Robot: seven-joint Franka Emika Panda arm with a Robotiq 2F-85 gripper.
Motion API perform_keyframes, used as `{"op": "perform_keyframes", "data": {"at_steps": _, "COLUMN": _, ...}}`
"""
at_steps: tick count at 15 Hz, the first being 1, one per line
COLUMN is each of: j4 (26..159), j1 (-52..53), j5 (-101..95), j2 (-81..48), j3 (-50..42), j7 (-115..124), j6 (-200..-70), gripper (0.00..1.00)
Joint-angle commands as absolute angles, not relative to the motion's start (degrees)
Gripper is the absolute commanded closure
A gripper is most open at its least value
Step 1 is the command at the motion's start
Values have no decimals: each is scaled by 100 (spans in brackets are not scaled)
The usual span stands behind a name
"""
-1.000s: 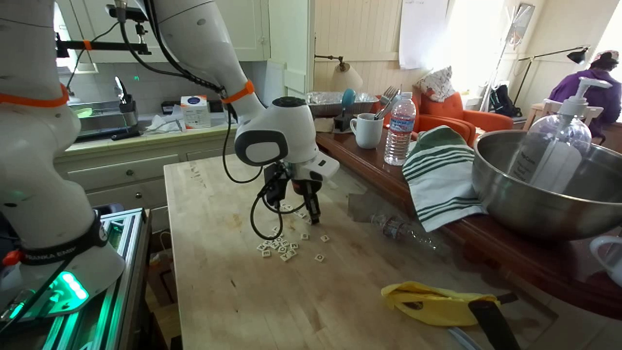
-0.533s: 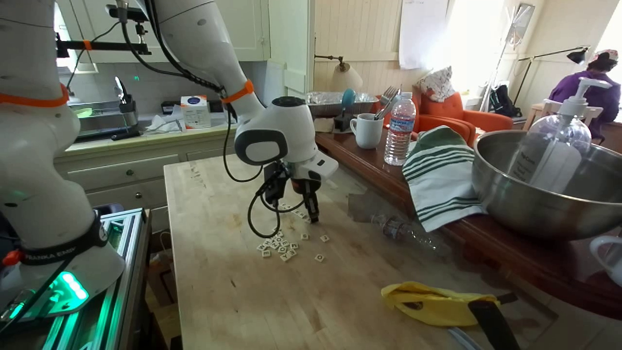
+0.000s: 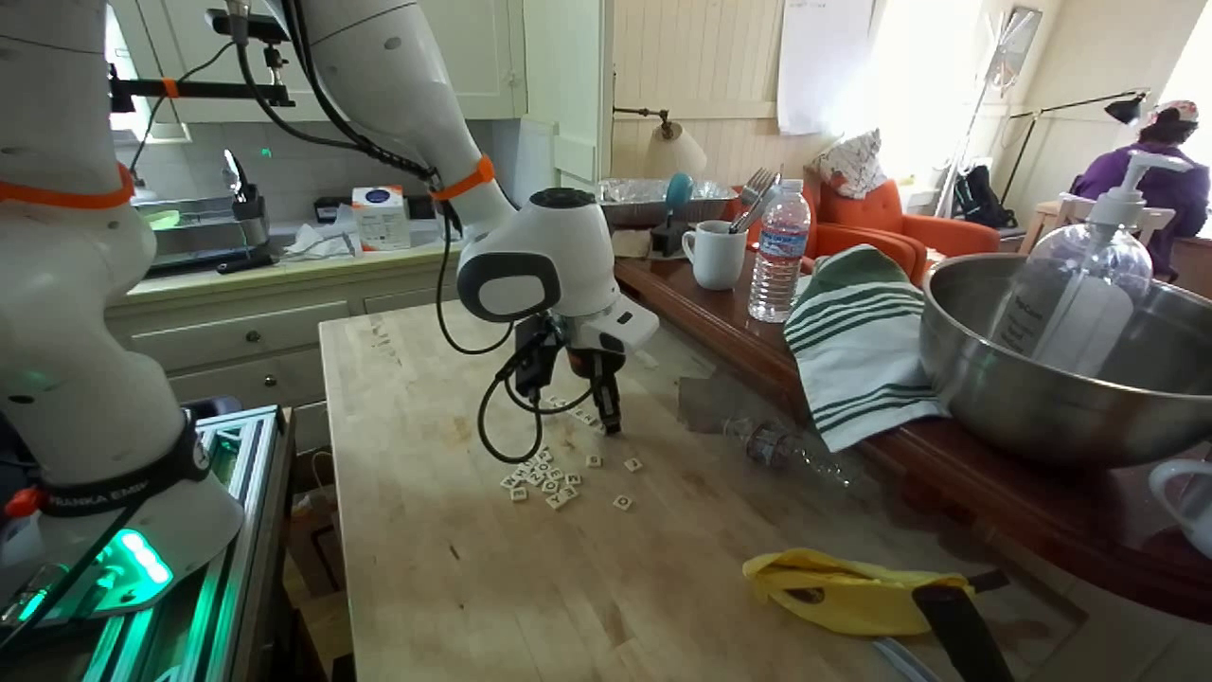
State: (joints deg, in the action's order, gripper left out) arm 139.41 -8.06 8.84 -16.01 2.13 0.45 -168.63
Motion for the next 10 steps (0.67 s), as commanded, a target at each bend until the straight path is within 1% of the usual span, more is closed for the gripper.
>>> {"op": "perform_keyframes", "data": {"at_steps": 1, "j4": 13952, "j1": -669, "j5": 970, "j2": -1767, "j3": 168, "j7": 214, "j6": -16714, "gripper": 100}}
{"op": "perform_keyframes", "data": {"at_steps": 10, "j4": 13984, "j1": -563, "j5": 951, "j2": -1741, "j3": 138, "j7": 376, "j6": -16707, "gripper": 100}}
